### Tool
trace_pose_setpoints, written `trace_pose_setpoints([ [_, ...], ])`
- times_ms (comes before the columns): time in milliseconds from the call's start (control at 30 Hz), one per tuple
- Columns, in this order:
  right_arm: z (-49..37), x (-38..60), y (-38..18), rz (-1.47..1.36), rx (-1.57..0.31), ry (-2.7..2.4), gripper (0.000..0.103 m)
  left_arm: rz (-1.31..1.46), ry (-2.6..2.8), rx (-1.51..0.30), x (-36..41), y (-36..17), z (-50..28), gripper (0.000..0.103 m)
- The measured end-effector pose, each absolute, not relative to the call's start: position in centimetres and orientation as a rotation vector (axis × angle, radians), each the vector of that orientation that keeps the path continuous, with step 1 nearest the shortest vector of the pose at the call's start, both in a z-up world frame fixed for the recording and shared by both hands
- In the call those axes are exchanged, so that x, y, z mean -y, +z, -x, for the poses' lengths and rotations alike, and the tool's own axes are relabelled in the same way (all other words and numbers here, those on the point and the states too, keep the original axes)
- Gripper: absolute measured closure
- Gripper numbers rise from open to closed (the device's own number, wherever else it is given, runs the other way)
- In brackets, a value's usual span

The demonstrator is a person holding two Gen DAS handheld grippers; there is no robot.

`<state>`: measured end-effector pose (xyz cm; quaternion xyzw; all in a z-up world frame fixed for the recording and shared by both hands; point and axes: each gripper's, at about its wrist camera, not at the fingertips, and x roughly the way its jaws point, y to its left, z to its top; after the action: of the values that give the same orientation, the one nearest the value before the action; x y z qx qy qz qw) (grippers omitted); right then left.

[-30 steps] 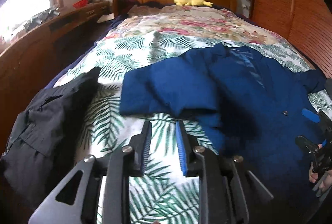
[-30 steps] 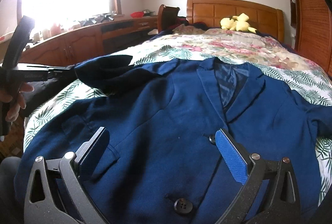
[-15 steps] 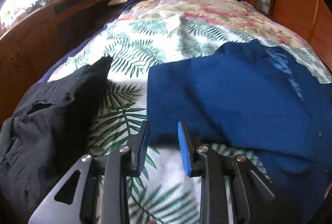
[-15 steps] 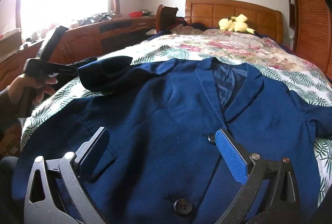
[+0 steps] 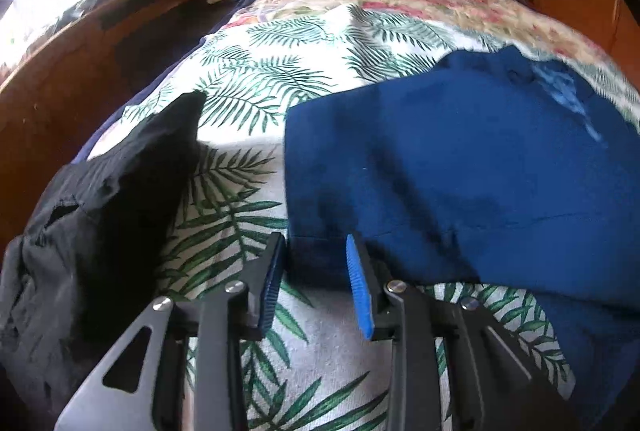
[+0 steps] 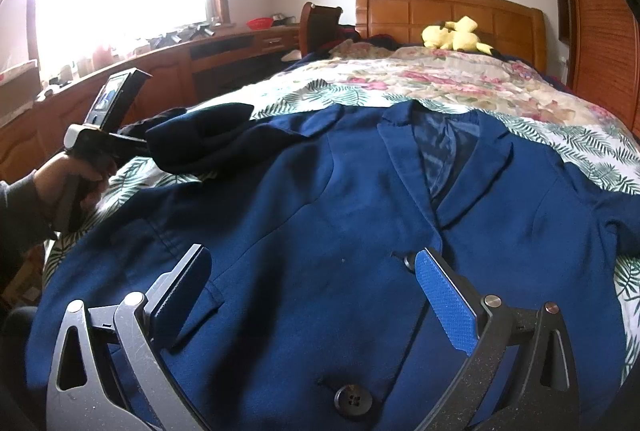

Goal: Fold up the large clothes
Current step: 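Lift the gripped jacket side panel with the left gripper and fold it toward the jacket center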

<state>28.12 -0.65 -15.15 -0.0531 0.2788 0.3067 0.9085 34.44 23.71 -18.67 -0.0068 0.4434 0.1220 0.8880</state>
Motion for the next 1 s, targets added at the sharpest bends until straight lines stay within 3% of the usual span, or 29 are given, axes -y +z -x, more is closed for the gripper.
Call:
trace_pose_setpoints([
  [133,-28.1,0.7,-15.1,0.106,-0.573,0.631,0.0,-0.016,0.244,-0.933,-23.3,-18.7,-34.7,0.074],
  [200,-28.1,0.6,-15.2,0.107,-0.573,0.629,0.0,0.01,0.22,-0.933,-23.5,-18.7,-34.6,0.088],
  [300,-28.1,0.6,-15.2,0.109,-0.572,0.625,0.0,0.043,0.201,-0.92,-23.5,-18.1,-34.4,0.097],
  [800,-26.5,3.8,-13.1,0.151,-0.546,0.529,0.0,-0.049,0.068,-0.588,-11.8,-1.0,-29.9,0.1],
  [1000,-25.8,8.3,-12.5,0.117,-0.561,0.468,0.0,-0.098,-0.032,-0.526,-5.4,2.8,-27.6,0.1],
])
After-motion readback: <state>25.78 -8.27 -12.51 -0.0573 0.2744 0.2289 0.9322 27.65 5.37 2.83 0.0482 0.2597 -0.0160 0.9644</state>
